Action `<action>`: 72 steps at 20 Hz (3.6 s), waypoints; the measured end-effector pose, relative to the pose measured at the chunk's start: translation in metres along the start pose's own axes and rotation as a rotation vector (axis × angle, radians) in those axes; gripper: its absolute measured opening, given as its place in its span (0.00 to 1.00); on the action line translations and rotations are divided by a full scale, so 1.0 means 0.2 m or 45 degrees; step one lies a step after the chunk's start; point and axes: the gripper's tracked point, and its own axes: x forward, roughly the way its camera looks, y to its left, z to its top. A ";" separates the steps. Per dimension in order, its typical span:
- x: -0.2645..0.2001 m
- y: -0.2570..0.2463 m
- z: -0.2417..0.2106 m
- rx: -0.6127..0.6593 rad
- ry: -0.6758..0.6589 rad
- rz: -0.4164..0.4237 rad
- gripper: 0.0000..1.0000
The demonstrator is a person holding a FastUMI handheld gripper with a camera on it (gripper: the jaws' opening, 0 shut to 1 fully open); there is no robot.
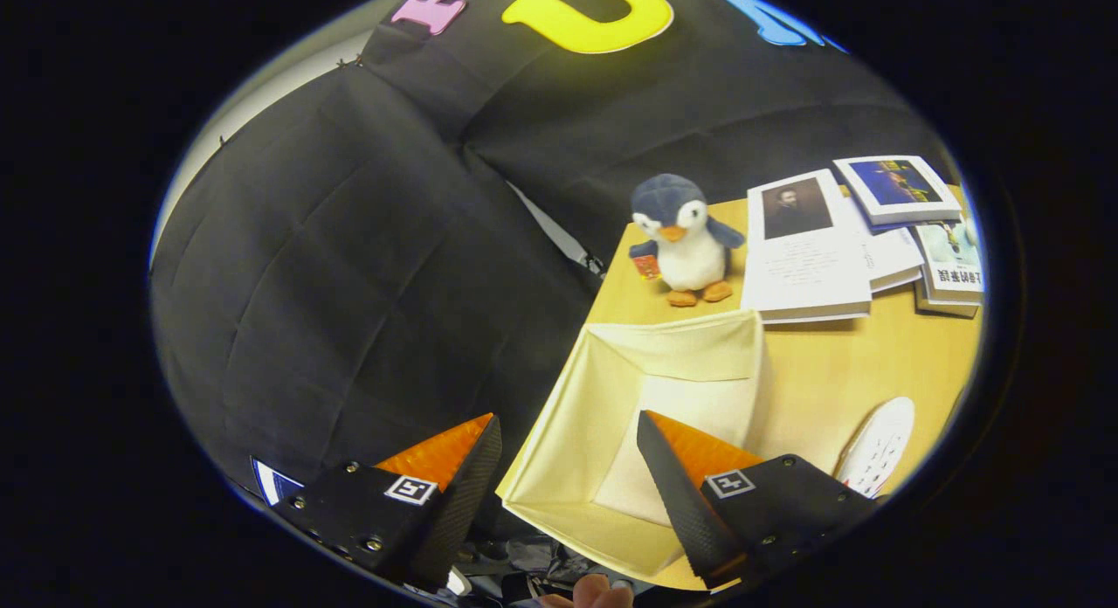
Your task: Open the storage box then place both shoes into the box .Put the left shoe in first, then the right shoe, with the right side of both shoes facing outward in a uniform manner.
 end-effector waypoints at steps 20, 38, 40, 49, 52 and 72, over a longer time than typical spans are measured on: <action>-0.56 -1.11 -0.29 0.150 -0.007 -0.481 0.96; -0.47 -1.45 -0.80 0.162 0.435 -0.641 0.83; -0.44 -1.44 -0.82 0.180 0.453 -0.603 0.70; -0.49 -1.37 -0.79 0.150 0.511 -0.648 0.03; -0.55 -1.32 -0.77 0.171 0.534 -0.653 0.03; -0.67 -0.60 -0.14 -0.049 0.423 -0.488 0.03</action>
